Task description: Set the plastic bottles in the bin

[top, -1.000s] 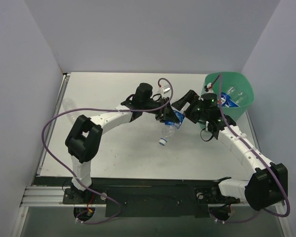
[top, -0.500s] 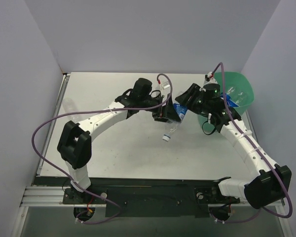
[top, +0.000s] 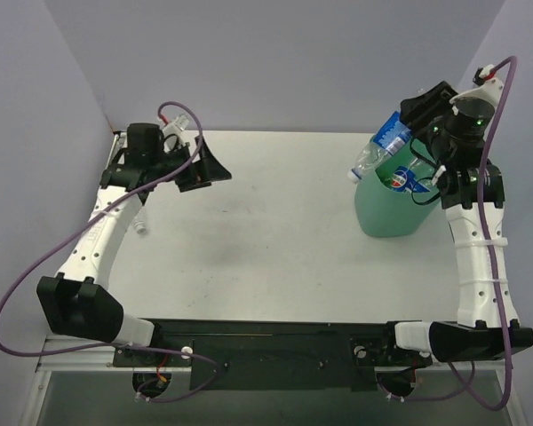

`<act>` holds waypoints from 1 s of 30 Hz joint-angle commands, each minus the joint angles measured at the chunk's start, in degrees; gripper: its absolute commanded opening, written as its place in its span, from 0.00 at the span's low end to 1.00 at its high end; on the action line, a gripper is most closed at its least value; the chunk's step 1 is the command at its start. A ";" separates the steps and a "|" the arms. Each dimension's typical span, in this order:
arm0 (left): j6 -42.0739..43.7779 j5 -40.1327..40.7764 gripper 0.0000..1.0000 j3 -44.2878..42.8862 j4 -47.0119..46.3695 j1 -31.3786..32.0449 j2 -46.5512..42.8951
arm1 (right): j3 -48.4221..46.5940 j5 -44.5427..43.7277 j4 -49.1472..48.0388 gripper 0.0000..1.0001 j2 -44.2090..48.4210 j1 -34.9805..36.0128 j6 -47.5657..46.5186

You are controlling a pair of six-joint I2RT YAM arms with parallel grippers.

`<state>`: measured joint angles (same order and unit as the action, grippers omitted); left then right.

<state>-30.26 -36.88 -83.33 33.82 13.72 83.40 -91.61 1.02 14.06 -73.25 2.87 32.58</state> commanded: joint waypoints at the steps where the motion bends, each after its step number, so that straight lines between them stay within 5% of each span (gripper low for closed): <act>1: 3.89 5.68 0.96 3.78 7.57 -7.81 -3.50 | -5.50 -8.99 0.61 0.32 -2.94 -2.69 -4.18; 8: 4.08 12.45 0.96 9.14 11.44 -19.94 -5.52 | -5.51 -17.79 -4.21 0.33 -6.46 -7.09 -6.56; 16: 2.22 13.15 0.96 12.31 9.51 -23.38 -6.58 | -2.96 -23.16 -7.82 0.34 -11.82 -8.06 -9.99; 18: 1.96 14.90 0.97 12.49 9.42 -23.65 -6.49 | -1.38 -22.03 -7.39 0.42 -12.52 -8.06 -10.08; 21: 1.78 19.02 0.97 12.32 10.21 -24.43 -6.14 | 0.38 -20.79 -5.81 0.72 -12.35 -7.97 -9.99; 23: 1.52 22.71 0.97 11.88 10.82 -24.79 -5.79 | 1.35 -21.32 -4.41 0.79 -11.48 -7.97 -9.73; 30: -0.15 40.55 0.97 10.47 11.88 -24.97 -4.21 | 1.70 -22.29 0.87 0.83 -4.37 -8.15 -10.60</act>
<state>-28.84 -8.99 -70.74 45.43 -10.74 78.63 -90.35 -19.31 13.17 -84.84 -5.17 22.96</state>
